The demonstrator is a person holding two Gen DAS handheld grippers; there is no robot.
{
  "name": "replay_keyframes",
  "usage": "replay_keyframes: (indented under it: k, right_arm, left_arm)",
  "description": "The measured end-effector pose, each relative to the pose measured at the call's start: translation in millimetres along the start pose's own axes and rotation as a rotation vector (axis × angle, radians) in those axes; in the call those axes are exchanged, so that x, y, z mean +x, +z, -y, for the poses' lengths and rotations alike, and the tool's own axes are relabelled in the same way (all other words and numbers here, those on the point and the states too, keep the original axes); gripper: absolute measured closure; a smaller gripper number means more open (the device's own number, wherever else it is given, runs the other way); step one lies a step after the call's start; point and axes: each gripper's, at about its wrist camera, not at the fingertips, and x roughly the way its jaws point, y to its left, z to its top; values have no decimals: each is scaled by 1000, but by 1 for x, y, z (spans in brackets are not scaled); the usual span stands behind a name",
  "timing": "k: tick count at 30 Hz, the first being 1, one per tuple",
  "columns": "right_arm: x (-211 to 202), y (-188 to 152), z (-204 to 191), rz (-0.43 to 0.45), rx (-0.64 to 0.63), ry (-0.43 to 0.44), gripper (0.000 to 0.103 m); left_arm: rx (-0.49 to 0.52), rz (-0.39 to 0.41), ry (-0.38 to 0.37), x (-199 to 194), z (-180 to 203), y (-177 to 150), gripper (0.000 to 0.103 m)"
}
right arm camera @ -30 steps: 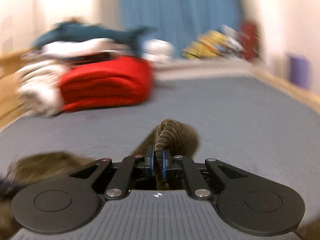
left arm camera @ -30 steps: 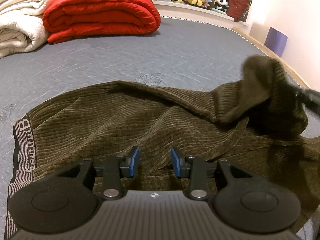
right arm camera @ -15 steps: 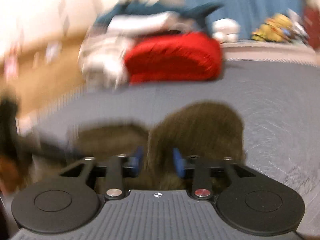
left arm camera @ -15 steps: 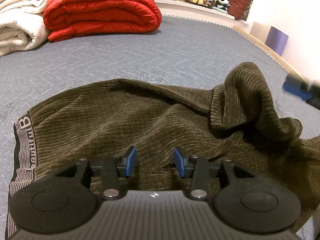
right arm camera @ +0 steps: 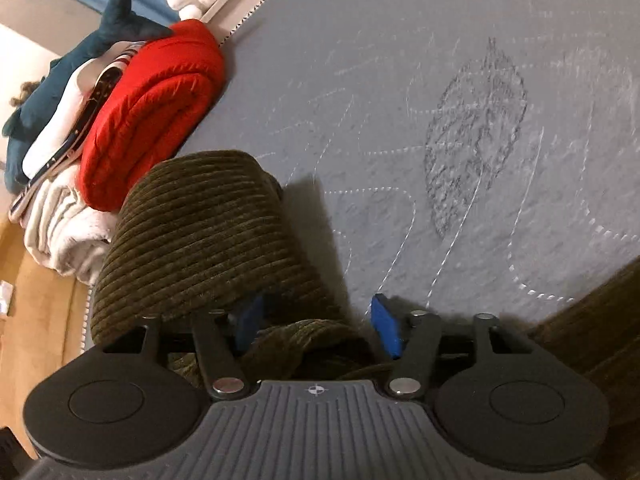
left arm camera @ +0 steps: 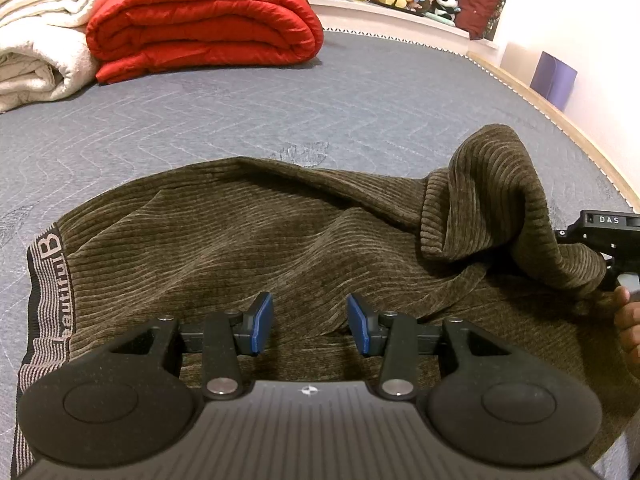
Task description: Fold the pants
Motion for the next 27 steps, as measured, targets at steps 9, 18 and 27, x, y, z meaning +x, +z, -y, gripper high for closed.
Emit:
replay_keyframes:
  k: [9, 18, 27]
  right_arm:
    - [-10, 13, -18, 116, -117, 29, 82]
    - [-113, 26, -13, 781, -116, -11, 86]
    - [-103, 34, 30, 711, 85, -468, 83]
  left_arm:
    - [0, -1, 1, 0, 1, 0, 57]
    - [0, -1, 2, 1, 0, -1, 57]
    - [-1, -1, 5, 0, -1, -1, 57]
